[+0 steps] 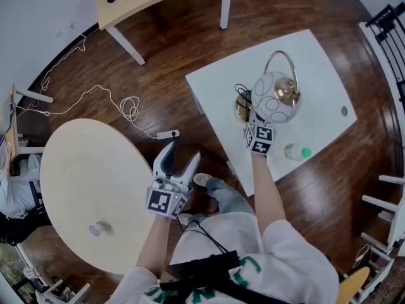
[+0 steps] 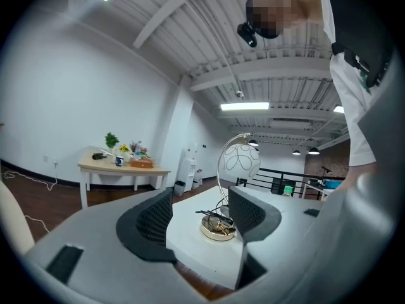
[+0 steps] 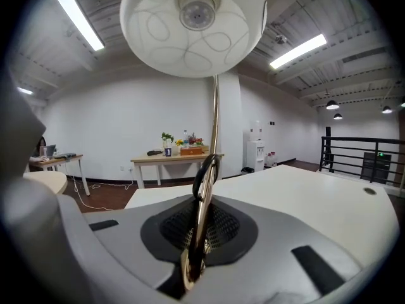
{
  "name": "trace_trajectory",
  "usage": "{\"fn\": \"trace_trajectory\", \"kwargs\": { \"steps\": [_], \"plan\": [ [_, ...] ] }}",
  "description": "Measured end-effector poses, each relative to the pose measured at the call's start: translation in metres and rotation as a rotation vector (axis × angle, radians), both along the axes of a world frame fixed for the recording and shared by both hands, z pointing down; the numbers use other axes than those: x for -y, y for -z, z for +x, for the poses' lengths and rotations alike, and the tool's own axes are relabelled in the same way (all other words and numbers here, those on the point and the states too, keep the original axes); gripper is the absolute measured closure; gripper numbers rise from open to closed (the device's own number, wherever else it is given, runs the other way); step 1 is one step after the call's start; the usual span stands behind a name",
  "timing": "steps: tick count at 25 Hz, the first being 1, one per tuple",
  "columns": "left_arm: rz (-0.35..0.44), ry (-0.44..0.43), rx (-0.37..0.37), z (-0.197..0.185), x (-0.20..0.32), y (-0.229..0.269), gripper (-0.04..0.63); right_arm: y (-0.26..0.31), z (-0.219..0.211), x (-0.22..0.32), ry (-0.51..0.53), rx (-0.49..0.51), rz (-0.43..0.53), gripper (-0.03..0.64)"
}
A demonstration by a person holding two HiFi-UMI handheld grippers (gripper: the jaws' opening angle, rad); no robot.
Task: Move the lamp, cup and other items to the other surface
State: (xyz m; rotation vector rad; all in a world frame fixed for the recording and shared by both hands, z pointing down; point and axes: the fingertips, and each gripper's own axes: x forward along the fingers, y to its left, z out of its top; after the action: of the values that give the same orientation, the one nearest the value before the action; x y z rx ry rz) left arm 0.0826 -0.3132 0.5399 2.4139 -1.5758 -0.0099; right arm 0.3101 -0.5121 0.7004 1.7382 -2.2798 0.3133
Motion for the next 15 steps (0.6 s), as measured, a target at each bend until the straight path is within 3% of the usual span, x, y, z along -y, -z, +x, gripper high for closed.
{"fn": "trace_trajectory", "kwargs": {
  "steps": [8,9,12,15],
  "plan": [
    [0.020,0.040,0.023,-0.015,-0.026,-0.004,0.324,-0.011,-0.001,-0.004,-0.014,0.090,-0.043,0.570],
    [0.031,0.047,0.033,-0.018,-0.030,-0.004,0.324,-0.011,0.001,-0.005,-0.033,0.101,-0.041,0.532],
    [0.051,0.086,0.014,-0.025,-0.043,0.018,0.324,-0.006,0.000,-0.019,-0.049,0.063,-0.016,0.189],
    [0.093,0.150,0.036,-0.048,-0.064,0.032,0.325,0.001,-0.014,-0.046,-0.020,0.064,-0.023,0.187]
  ]
}}
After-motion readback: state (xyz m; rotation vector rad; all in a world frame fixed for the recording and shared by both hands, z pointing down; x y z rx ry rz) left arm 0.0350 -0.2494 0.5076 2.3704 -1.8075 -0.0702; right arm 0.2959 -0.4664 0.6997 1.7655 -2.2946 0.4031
